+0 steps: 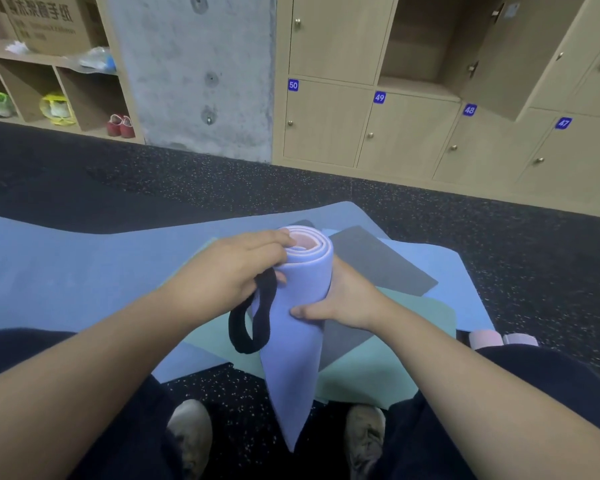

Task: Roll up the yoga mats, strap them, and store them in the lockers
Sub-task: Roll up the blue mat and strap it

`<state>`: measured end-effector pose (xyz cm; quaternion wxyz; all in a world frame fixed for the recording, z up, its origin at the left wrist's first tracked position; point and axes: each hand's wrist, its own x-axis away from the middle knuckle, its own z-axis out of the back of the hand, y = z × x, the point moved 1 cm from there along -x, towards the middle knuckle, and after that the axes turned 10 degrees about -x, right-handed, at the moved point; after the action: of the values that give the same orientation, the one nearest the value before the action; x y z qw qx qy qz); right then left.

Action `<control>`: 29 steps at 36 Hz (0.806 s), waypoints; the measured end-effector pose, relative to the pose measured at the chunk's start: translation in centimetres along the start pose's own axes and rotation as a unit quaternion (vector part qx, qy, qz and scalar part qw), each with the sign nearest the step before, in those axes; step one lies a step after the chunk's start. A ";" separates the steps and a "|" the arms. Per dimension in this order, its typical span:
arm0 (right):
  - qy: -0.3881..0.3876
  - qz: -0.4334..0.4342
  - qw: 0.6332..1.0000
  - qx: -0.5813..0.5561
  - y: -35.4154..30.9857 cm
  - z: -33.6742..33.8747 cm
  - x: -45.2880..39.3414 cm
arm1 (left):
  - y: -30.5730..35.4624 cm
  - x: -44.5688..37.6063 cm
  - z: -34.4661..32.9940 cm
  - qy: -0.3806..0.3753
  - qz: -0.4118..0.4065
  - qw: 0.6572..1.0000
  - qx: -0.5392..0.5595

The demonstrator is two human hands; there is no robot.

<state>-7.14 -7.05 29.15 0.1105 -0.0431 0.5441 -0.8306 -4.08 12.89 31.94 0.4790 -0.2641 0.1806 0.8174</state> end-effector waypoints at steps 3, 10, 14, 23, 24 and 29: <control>-0.005 0.008 1.000 -0.012 0.0 -0.3 0.0 | 0.1 -0.2 -0.2 0.020 -0.014 1.000 0.000; 0.007 0.031 0.998 -0.061 0.3 -1.0 0.1 | 1.0 0.1 -0.3 0.049 0.024 0.998 0.027; 0.064 0.008 0.995 -0.082 1.0 -1.5 0.0 | 0.6 0.4 -0.7 0.048 0.091 0.992 0.074; 0.137 -0.038 0.989 -0.026 1.8 -1.0 0.2 | -1.0 1.3 0.3 -0.059 0.258 0.960 0.094; 0.142 -0.041 0.989 -0.025 1.9 -0.8 0.2 | -1.4 1.5 0.3 -0.081 0.317 0.941 0.085; 0.164 -0.049 0.985 -0.022 2.2 -0.5 0.6 | -3.0 2.9 0.0 -0.145 0.521 0.834 0.111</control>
<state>-7.48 -7.57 26.87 -0.0220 0.0642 0.5699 -0.8189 -2.59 16.32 30.04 0.0286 0.0458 0.3091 0.9495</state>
